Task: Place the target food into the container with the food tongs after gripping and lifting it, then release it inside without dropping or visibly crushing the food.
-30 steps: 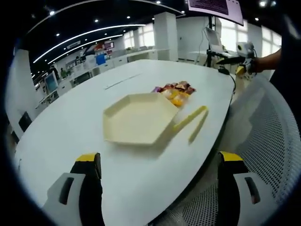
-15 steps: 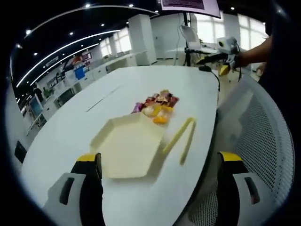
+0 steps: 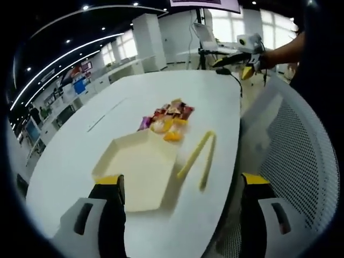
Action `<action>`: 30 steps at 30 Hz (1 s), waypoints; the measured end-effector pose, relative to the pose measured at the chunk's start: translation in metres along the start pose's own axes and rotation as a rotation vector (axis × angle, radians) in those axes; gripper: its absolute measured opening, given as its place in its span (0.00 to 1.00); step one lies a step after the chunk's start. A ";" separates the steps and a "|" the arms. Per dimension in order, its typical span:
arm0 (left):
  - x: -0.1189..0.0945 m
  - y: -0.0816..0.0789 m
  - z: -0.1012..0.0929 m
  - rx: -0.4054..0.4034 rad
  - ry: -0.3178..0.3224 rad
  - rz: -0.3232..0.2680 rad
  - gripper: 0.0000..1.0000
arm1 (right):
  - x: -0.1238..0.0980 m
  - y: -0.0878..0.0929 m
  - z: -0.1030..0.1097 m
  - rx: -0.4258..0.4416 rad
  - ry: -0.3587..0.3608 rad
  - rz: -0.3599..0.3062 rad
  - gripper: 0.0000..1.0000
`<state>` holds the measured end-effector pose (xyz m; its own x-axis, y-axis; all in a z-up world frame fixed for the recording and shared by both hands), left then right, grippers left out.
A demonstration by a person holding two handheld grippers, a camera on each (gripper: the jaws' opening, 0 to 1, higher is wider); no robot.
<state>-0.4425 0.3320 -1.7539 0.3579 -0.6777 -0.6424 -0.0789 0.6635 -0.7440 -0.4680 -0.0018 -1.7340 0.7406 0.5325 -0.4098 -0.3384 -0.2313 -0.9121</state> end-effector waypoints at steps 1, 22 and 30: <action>0.003 -0.002 -0.001 0.033 0.001 -0.003 0.82 | 0.000 0.000 0.000 0.004 0.001 0.001 1.00; 0.071 0.021 -0.026 0.256 0.158 0.193 0.38 | -0.001 0.006 0.010 0.022 -0.011 0.008 1.00; 0.085 0.023 -0.031 0.215 0.172 0.204 0.48 | -0.001 0.013 0.019 0.035 -0.023 0.020 1.00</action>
Point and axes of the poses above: the point that each gripper's makers call its tool centre point, and the gripper's own axes: x roughly forward along the fingers, z roughly to its left, y roughly out of its underside, the point moved 2 cm from there along -x, roughly backward along the fingers, and after that the axes turned 2 degrees about x, right-handed, at the moved point
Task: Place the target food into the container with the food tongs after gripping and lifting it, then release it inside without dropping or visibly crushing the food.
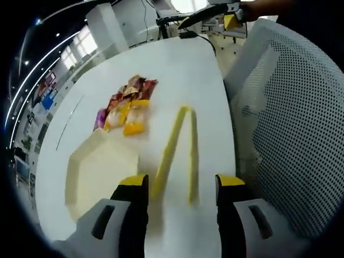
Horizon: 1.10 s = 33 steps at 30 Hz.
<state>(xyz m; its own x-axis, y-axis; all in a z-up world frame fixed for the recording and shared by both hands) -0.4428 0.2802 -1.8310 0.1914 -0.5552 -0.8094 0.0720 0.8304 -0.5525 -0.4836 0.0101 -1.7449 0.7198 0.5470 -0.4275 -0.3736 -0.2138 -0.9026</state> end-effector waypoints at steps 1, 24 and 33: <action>0.002 0.001 -0.001 -0.007 0.004 0.004 0.50 | 0.000 0.000 0.000 0.002 -0.001 0.001 1.00; 0.000 0.012 0.011 -0.091 0.016 -0.017 0.29 | -0.001 -0.001 0.003 0.001 0.000 -0.011 1.00; 0.002 0.013 0.022 -0.102 -0.072 0.025 0.04 | -0.002 0.003 0.003 0.007 -0.003 0.032 1.00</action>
Point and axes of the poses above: the point that each gripper's makers call its tool centre point, and the gripper's own axes: x roughly forward along the fingers, z roughly to its left, y roughly out of its underside, the point moved 2 cm from there along -x, roughly backward along the fingers, and after that the axes turned 2 degrees about x, right-handed, at the moved point
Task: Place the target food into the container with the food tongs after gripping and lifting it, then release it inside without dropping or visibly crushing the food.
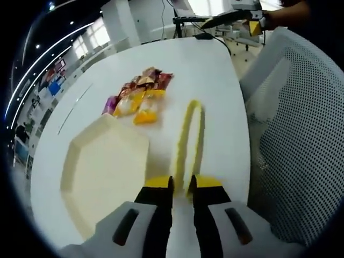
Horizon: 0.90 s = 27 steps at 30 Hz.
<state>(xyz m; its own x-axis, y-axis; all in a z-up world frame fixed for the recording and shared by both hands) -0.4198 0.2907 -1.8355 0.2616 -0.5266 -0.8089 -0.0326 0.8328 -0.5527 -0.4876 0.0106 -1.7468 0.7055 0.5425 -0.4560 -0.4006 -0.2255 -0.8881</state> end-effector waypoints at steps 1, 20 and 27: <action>0.000 0.001 0.002 -0.023 -0.015 0.016 0.02 | 0.000 0.000 0.000 0.000 0.000 -0.001 1.00; -0.030 -0.031 0.013 -0.116 0.044 -0.110 0.00 | 0.001 -0.025 -0.019 0.048 -0.010 -0.010 0.99; -0.059 -0.069 0.025 -0.129 0.066 -0.217 0.00 | -0.001 -0.074 -0.008 0.095 -0.113 -0.135 0.99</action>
Point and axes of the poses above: the point that each gripper's makers call its tool centre point, and the gripper's own axes: x roughly forward along the fingers, z roughly to its left, y roughly out of its underside, the point moved 2 cm from there along -x, roughly backward along the fingers, and after that the axes turned 2 degrees about x, right-handed, at the moved point
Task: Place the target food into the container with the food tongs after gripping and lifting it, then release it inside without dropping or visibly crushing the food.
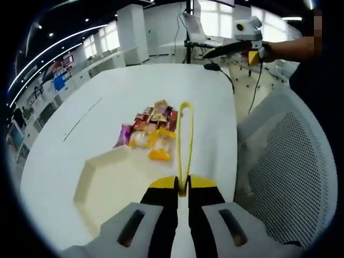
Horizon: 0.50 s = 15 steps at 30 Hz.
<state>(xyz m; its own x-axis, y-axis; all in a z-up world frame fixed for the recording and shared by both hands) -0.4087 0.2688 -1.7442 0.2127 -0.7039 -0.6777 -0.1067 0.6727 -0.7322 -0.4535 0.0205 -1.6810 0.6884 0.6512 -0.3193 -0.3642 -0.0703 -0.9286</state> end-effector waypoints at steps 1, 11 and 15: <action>-0.003 -0.005 0.001 0.000 0.001 -0.013 0.00 | 0.000 -0.007 0.001 -0.009 -0.008 -0.011 0.98; -0.052 -0.081 0.012 0.042 0.036 -0.169 0.00 | 0.014 -0.075 0.046 -0.097 -0.207 -0.083 0.84; -0.073 -0.111 0.012 0.053 0.060 -0.229 0.00 | 0.018 -0.094 0.062 -0.082 -0.284 -0.116 0.76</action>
<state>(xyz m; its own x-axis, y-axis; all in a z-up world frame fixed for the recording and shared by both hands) -0.4009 0.2486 -1.6126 0.1667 -0.8508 -0.4984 -0.0105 0.5039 -0.8637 -0.4452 0.0857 -1.5877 0.5157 0.8425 -0.1558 -0.2336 -0.0367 -0.9716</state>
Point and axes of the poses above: the point that each gripper's makers call its tool centre point, and the gripper's own axes: x roughly forward along the fingers, z roughly to its left, y roughly out of its underside, the point moved 2 cm from there along -x, roughly backward along the fingers, and after that the axes turned 2 degrees about x, right-handed, at the moved point
